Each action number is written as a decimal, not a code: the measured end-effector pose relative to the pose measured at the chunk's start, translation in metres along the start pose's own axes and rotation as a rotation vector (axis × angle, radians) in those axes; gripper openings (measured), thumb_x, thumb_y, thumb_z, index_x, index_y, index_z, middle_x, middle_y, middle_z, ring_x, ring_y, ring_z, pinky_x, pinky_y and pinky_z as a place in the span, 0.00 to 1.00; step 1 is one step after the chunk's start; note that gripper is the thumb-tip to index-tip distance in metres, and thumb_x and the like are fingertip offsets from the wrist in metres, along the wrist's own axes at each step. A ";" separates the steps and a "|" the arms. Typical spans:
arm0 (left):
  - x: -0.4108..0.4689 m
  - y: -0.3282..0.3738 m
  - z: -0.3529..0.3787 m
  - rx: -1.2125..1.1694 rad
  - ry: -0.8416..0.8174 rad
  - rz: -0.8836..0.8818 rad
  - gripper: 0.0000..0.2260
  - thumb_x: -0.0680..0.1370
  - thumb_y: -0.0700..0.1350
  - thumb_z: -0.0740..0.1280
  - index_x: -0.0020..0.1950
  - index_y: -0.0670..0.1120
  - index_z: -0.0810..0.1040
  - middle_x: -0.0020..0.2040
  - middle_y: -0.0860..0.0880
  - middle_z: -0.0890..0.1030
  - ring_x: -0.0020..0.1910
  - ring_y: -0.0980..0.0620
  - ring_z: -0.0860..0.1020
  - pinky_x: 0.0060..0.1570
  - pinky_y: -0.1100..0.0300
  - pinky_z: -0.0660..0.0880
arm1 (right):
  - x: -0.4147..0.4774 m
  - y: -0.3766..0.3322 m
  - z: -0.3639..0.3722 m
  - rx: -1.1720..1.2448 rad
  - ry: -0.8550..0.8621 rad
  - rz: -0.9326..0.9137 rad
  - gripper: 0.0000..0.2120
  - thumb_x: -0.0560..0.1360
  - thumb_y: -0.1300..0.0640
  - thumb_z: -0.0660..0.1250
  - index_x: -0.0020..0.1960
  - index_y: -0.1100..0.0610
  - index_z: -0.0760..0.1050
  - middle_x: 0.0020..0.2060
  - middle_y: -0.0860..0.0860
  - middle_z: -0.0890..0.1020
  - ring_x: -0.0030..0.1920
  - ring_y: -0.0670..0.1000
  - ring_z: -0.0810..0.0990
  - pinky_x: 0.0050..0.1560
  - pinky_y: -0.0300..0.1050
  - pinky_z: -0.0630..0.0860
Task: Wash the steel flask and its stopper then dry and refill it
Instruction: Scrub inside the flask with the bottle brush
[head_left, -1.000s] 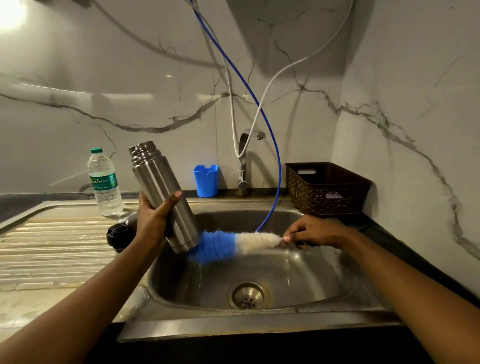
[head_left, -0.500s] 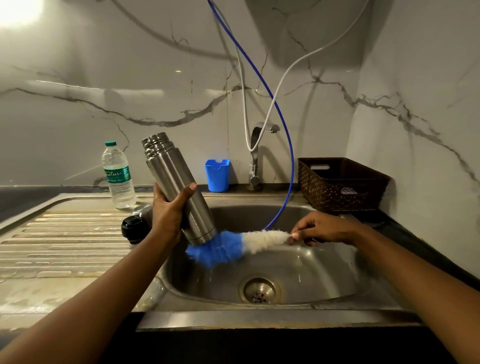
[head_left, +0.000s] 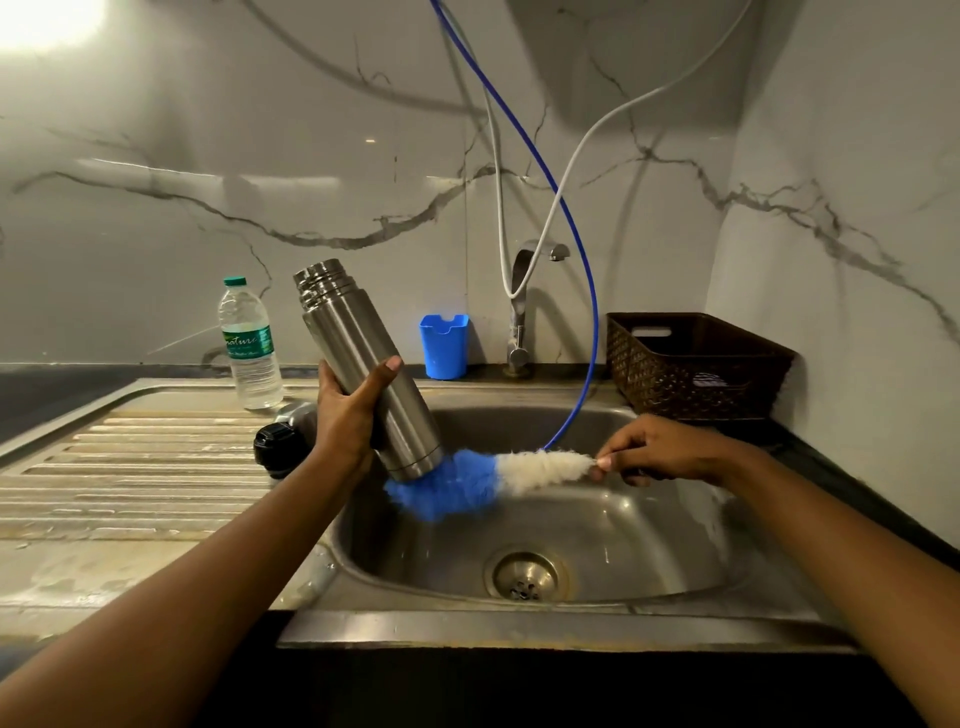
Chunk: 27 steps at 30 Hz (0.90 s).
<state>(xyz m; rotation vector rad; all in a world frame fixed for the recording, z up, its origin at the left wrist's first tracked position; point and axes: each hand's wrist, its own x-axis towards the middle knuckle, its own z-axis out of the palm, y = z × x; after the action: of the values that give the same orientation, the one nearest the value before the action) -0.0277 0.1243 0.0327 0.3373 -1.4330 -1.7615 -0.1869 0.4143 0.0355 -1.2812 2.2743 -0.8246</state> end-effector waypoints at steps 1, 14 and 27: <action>0.000 0.000 0.002 -0.017 -0.009 -0.004 0.33 0.67 0.48 0.74 0.68 0.54 0.62 0.57 0.48 0.76 0.55 0.47 0.77 0.57 0.41 0.75 | 0.004 -0.003 0.007 -0.006 -0.025 -0.027 0.08 0.76 0.54 0.65 0.47 0.53 0.83 0.27 0.50 0.76 0.26 0.43 0.69 0.28 0.33 0.64; 0.005 -0.006 0.007 -0.004 -0.034 -0.009 0.33 0.68 0.47 0.74 0.68 0.54 0.62 0.57 0.48 0.75 0.56 0.47 0.77 0.57 0.41 0.75 | -0.003 0.001 0.007 0.014 -0.042 0.071 0.09 0.77 0.54 0.64 0.46 0.52 0.83 0.26 0.50 0.73 0.24 0.45 0.63 0.25 0.36 0.59; 0.004 -0.007 0.003 0.007 -0.012 0.004 0.29 0.72 0.44 0.72 0.67 0.54 0.62 0.55 0.49 0.75 0.53 0.49 0.78 0.53 0.46 0.76 | -0.008 -0.001 0.000 0.014 -0.067 0.096 0.10 0.78 0.53 0.63 0.47 0.54 0.83 0.25 0.49 0.73 0.24 0.44 0.62 0.25 0.37 0.58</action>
<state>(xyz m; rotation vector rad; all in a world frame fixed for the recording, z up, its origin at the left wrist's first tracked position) -0.0356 0.1238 0.0281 0.3280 -1.4480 -1.7584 -0.1829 0.4209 0.0366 -1.1663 2.2537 -0.7511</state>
